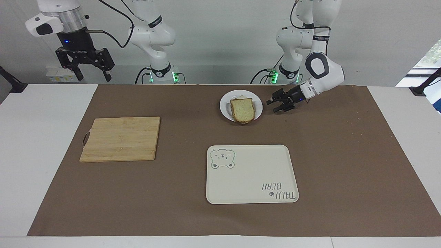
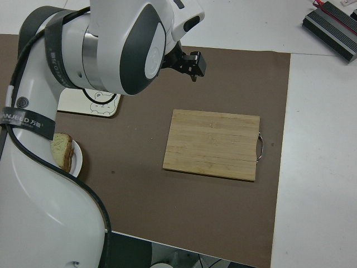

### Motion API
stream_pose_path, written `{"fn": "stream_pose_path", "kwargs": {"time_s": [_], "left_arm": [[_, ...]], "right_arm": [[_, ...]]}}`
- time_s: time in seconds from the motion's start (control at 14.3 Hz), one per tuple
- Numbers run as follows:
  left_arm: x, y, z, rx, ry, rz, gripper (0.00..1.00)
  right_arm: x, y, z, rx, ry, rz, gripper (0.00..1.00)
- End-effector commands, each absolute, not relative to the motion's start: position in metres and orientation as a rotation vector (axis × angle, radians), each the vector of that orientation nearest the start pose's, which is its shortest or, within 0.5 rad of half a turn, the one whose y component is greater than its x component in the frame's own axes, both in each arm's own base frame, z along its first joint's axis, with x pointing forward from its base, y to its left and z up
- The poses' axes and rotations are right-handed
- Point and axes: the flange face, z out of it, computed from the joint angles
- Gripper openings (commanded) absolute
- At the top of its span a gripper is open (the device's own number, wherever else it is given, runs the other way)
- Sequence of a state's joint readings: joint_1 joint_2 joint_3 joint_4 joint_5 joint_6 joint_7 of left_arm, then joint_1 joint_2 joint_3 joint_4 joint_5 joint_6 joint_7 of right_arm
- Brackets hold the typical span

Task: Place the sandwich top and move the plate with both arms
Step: 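Bring the left gripper against the side of the white plate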

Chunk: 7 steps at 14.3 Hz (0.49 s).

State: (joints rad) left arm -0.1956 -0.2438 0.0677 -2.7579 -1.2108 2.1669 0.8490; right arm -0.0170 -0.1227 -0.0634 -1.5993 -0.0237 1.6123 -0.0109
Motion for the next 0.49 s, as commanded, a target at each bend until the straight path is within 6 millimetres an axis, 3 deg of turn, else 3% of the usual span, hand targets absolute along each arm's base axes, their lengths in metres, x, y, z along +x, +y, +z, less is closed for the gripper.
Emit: {"fn": "stream_pose_path", "kwargs": {"time_s": [0.0, 0.14, 0.42], "left_arm": [[0.343, -0.094, 0.255, 2.215, 0.012, -0.018, 0.69], [0.341, -0.113, 0.251, 2.210, 0.079, 0.010, 0.60], [0.335, -0.137, 0.250, 2.225, 0.107, 0.038, 0.53]], "right_arm": [[0.519, -0.052, 0.670, -3.187, 0.096, -0.130, 1.00], [0.521, -0.058, 0.658, -3.158, 0.137, -0.071, 1.00], [0.517, -0.057, 0.654, -3.153, 0.136, -0.061, 1.00]]}}
